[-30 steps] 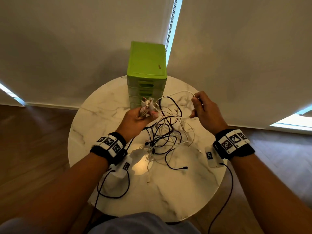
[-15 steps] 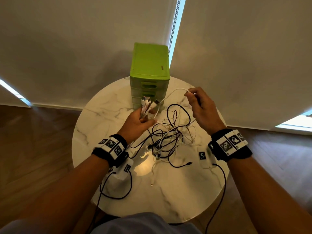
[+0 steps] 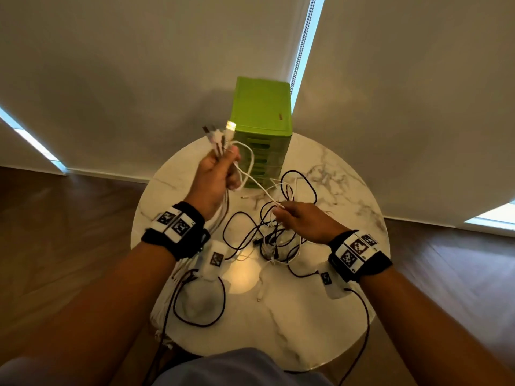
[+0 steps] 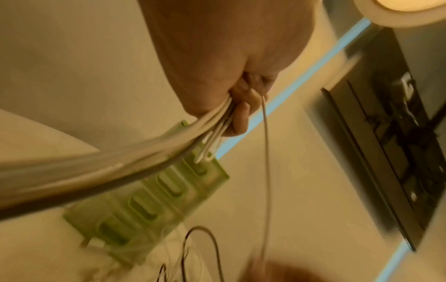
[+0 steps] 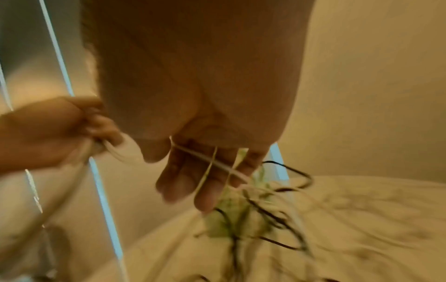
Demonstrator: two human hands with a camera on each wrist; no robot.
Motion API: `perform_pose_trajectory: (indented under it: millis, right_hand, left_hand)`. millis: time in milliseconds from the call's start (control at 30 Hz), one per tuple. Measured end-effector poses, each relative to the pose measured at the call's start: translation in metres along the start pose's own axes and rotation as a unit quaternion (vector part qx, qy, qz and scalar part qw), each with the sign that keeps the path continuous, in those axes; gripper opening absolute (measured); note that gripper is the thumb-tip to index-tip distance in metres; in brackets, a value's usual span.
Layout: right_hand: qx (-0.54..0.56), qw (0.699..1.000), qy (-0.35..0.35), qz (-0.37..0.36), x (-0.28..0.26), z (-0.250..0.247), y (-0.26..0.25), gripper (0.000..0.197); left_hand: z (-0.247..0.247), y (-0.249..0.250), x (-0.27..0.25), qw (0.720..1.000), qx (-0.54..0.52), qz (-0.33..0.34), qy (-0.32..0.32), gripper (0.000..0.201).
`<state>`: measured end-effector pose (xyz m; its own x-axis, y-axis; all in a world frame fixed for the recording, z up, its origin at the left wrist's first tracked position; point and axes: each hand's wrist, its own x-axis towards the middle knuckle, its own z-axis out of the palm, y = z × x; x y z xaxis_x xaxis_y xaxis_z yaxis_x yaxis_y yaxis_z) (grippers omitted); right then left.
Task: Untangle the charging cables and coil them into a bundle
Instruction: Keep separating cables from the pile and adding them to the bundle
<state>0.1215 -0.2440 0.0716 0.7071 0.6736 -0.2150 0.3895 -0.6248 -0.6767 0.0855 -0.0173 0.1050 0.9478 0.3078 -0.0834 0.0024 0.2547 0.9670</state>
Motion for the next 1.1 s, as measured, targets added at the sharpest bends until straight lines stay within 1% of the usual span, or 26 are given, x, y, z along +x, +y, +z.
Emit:
perform_pose_trajectory:
  millis: [67,100,167,233,300,333,367,433,467,500,567,600,633,667,733,800,867,900,967,1067,1100]
  right_hand:
    - [-0.036,0.997,-0.032,0.054,-0.007,0.002,0.032,0.047]
    - [-0.052,0.995,-0.035,0.079,-0.010,0.002,0.046,0.050]
    - [-0.050,0.992,-0.008,0.119,-0.013,-0.001,0.062,0.054]
    - [-0.041,0.989,0.027,0.141,-0.013,-0.006,0.063,0.050]
    - [-0.092,0.986,0.034,0.137,-0.010,-0.007,0.057,0.034]
    - [-0.119,0.984,0.040,0.127,-0.008,-0.006,0.052,0.029]
    - [-0.127,0.984,0.052,0.114,-0.005,-0.003,0.045,0.038]
    - [-0.069,0.993,0.075,0.061,-0.001,0.004,0.026,0.064]
    - [-0.030,0.997,0.069,0.023,0.001,0.008,0.015,0.069]
    - [0.004,0.999,0.046,-0.009,0.002,0.012,-0.001,0.069]
    - [0.047,0.998,-0.022,-0.038,0.004,0.020,-0.032,0.062]
    - [0.049,0.996,-0.053,-0.046,0.005,0.024,-0.047,0.055]
    - [0.043,0.995,-0.070,-0.057,0.007,0.027,-0.056,0.045]
    - [0.033,0.994,-0.072,-0.074,0.010,0.029,-0.064,0.036]
    - [0.017,0.994,-0.026,-0.105,0.016,0.027,-0.074,0.026]
    - [0.013,0.992,0.049,-0.118,0.023,0.019,-0.077,0.021]
    - [0.044,0.985,0.112,-0.121,0.033,0.012,-0.084,0.016]
    - [0.066,0.982,0.131,-0.122,0.039,0.010,-0.090,0.016]
    - [0.110,0.975,0.147,-0.125,0.052,0.012,-0.103,0.015]
    - [0.146,0.970,0.130,-0.144,0.076,0.030,-0.132,0.015]
    - [0.155,0.968,0.128,-0.152,0.082,0.037,-0.142,0.016]
  left_hand:
    - [-0.017,0.011,0.006,0.999,0.002,0.035,0.036,0.021]
    - [-0.024,0.016,0.008,0.997,0.016,0.053,0.053,0.018]
    - [-0.036,0.021,0.009,0.993,0.039,0.077,0.079,0.011]
    - [-0.041,0.021,0.005,0.992,0.060,0.080,0.078,0.009]
    - [-0.037,0.017,-0.004,0.991,0.095,0.065,0.062,0.012]
    - [-0.033,0.014,-0.009,0.990,0.115,0.053,0.057,0.014]
    - [-0.029,0.011,-0.014,0.990,0.129,0.044,0.049,0.017]
    - [-0.020,0.008,-0.023,0.989,0.138,0.035,0.027,0.019]
    - [-0.016,0.008,-0.027,0.990,0.138,0.033,0.018,0.018]
    - [-0.013,0.008,-0.031,0.990,0.135,0.032,0.010,0.016]
    - [-0.011,0.010,-0.035,0.990,0.139,0.032,0.001,0.017]
    - [-0.012,0.013,-0.036,0.988,0.148,0.034,0.003,0.019]
    - [-0.014,0.014,-0.037,0.987,0.158,0.036,0.004,0.019]
    - [-0.019,0.017,-0.037,0.986,0.164,0.040,0.009,0.018]
    - [-0.033,0.022,-0.037,0.984,0.172,0.043,0.026,0.016]
    - [-0.051,0.026,-0.036,0.980,0.184,0.047,0.053,0.026]
    - [-0.071,0.029,-0.040,0.981,0.172,0.050,0.074,0.028]
    - [-0.083,0.030,-0.043,0.982,0.164,0.054,0.082,0.028]
    - [-0.101,0.031,-0.049,0.980,0.159,0.059,0.107,0.026]
    - [-0.135,0.033,-0.063,0.973,0.153,0.078,0.157,0.013]
    - [-0.144,0.034,-0.068,0.972,0.144,0.082,0.164,0.009]
